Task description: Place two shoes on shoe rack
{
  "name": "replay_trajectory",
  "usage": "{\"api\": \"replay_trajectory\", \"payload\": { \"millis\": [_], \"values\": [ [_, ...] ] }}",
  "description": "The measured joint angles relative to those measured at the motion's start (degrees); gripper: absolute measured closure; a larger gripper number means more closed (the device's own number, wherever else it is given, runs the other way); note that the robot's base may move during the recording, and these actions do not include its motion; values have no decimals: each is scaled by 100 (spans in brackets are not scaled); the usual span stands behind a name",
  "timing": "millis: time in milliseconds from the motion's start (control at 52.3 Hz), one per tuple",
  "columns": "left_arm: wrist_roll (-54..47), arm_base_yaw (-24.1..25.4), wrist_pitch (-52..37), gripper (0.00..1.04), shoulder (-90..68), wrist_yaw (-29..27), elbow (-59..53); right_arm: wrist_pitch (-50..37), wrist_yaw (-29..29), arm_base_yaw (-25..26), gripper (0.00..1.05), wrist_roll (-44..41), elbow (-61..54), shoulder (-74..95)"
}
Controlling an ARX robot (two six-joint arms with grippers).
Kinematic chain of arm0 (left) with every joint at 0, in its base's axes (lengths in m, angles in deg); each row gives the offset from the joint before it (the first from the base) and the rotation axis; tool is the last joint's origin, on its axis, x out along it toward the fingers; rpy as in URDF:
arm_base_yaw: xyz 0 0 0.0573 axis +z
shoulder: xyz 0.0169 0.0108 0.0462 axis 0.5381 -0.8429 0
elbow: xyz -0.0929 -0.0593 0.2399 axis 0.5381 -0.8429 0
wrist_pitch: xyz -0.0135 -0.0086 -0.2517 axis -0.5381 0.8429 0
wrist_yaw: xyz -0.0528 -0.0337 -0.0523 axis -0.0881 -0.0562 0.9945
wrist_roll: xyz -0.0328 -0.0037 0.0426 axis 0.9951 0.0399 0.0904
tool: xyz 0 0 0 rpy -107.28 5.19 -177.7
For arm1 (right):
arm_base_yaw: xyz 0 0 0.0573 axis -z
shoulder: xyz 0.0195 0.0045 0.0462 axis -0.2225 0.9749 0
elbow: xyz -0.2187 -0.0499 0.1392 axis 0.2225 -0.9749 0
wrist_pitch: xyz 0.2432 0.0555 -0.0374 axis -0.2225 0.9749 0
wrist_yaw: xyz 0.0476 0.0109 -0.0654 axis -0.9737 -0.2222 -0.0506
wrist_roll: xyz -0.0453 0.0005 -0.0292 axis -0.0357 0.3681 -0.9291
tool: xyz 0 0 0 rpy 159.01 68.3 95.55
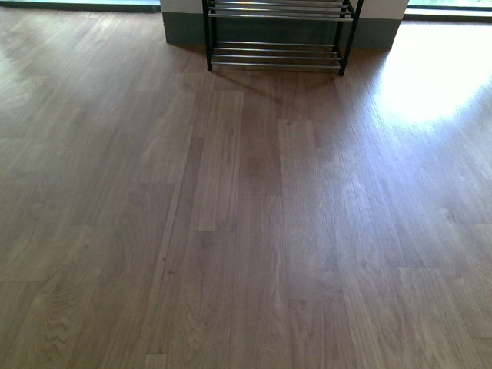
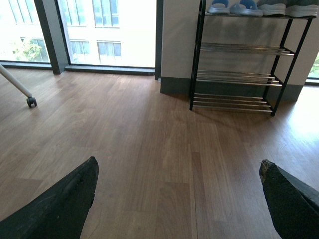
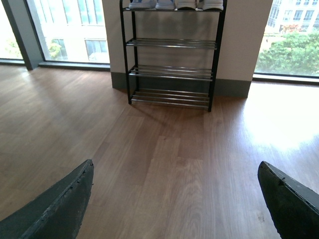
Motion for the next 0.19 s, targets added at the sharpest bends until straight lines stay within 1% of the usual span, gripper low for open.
{"api": "replay_trajectory", "payload": {
  "millis": [191],
  "values": [
    [0,0,0,9,0,0,0,0,0,0,9,0,0,0]
  ]
}}
